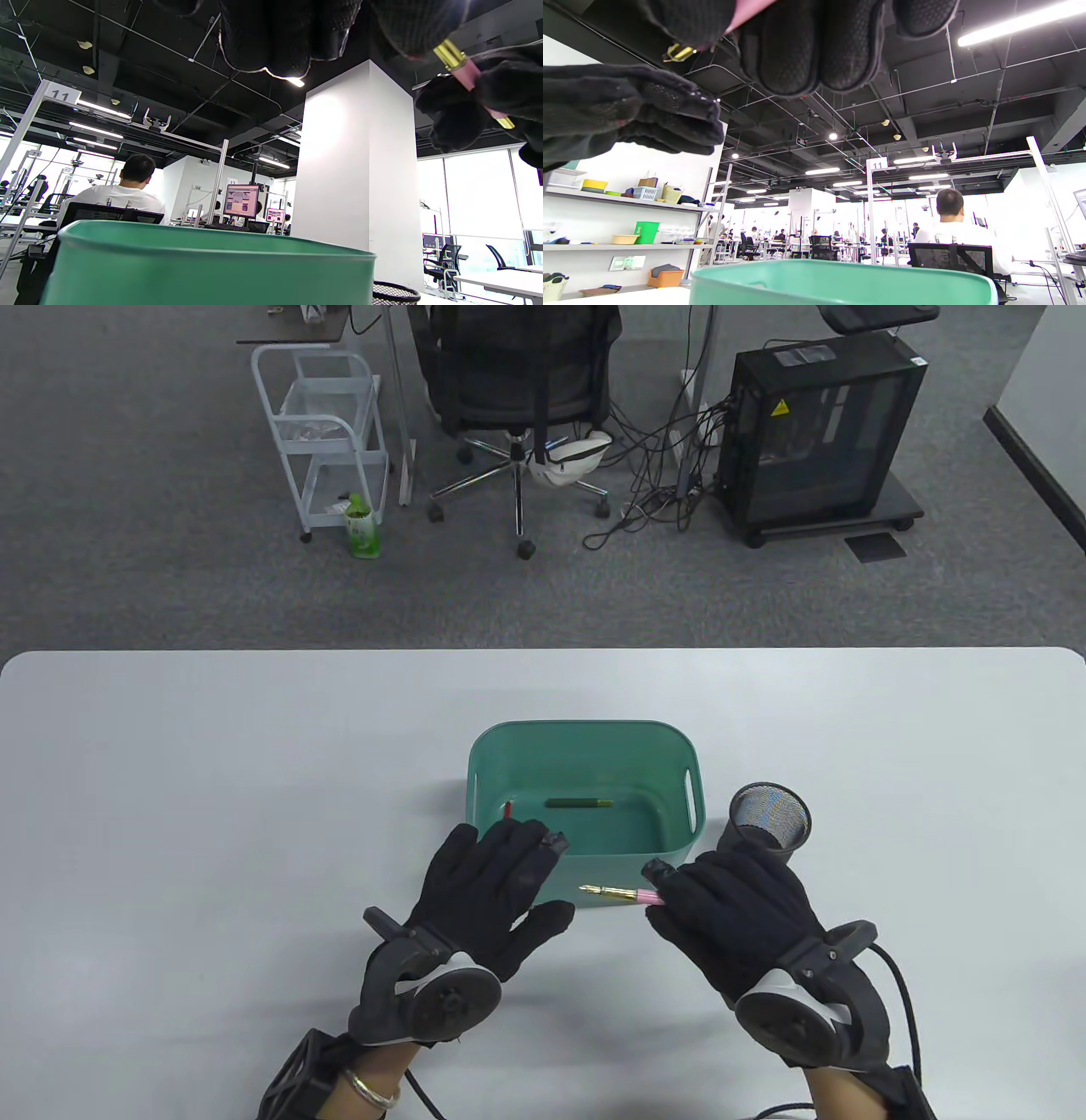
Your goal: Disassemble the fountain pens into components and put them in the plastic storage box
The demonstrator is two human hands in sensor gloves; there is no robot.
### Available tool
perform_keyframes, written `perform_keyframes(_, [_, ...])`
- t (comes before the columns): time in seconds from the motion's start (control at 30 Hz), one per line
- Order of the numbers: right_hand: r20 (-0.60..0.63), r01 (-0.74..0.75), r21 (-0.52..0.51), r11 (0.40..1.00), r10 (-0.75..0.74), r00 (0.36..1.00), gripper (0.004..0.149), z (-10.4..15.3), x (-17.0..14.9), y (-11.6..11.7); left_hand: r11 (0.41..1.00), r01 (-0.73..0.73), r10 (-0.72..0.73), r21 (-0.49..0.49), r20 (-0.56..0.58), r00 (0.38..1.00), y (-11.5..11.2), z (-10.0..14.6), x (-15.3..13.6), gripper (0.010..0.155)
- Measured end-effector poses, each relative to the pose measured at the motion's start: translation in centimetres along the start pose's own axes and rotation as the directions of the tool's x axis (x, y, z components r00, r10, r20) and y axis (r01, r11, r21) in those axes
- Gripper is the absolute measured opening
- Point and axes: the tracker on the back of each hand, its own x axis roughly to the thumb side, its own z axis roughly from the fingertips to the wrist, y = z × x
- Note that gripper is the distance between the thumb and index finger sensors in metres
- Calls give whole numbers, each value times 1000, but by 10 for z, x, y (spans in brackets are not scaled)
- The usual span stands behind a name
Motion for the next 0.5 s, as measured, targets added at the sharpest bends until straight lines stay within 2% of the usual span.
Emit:
perform_keyframes(0.23, [5, -5, 17, 1000, 5, 1000, 45, -1, 1, 4, 1000, -1, 1, 4, 14, 1000, 1, 1, 2, 66])
perform_keyframes(0.5, [18, -10, 45, 999, 9, 1000, 45, -1, 5, 9, 1000, 22, -23, 6, 92, 995, -1, 3, 14, 66])
